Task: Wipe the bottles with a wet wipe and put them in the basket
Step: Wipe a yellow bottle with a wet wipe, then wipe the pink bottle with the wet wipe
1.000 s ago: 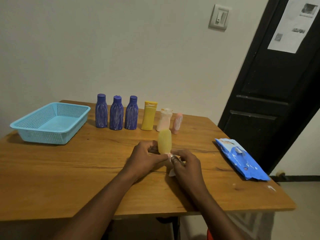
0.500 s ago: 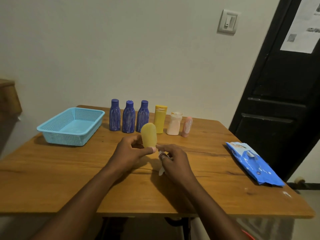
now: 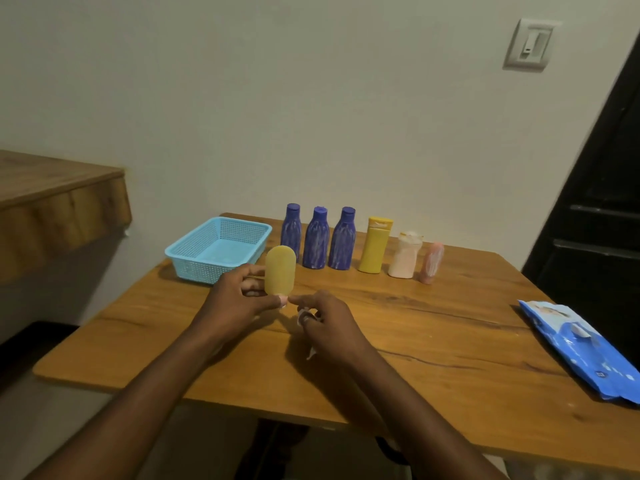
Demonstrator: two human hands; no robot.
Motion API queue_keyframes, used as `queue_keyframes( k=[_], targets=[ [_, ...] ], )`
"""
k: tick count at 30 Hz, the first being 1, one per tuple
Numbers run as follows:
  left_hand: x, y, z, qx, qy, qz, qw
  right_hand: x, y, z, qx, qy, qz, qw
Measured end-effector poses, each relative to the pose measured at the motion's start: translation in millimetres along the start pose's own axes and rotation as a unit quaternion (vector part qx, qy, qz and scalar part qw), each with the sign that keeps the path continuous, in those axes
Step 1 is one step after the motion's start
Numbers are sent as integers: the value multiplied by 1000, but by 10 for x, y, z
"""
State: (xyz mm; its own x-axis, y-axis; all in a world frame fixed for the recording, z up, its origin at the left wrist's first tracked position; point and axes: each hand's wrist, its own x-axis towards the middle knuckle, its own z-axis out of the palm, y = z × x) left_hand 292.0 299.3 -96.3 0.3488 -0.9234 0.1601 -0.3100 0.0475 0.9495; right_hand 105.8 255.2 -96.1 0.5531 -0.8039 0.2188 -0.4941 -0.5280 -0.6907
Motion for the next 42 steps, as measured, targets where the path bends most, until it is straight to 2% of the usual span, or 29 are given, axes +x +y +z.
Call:
queue_keyframes(
  k=[12,21,25,31,34,37,42],
  targets=[
    [-40,-231,-173,23,11,-13,1000,52,-183,205,-28,-45,3,999],
    [-76,-276,-150,65,13,4,998,102,-132,325,-86,-50,5,995],
    [-97,-283,-152,59,12,-8,998,83,-100,295,-78,-38,8,996],
    [-229,-94,-134,9,98,-27,995,11,-36,101,-38,19,-6,999],
    [-276,81,-84,-13,173,16,985,-56,23,-46,-25,70,-14,997],
    [-282,322,101,17,216,101,971,-134,125,-269,2,121,-11,993],
    [-221,722,602,34,169,214,961,-249,283,-649,51,181,1,982]
  ],
)
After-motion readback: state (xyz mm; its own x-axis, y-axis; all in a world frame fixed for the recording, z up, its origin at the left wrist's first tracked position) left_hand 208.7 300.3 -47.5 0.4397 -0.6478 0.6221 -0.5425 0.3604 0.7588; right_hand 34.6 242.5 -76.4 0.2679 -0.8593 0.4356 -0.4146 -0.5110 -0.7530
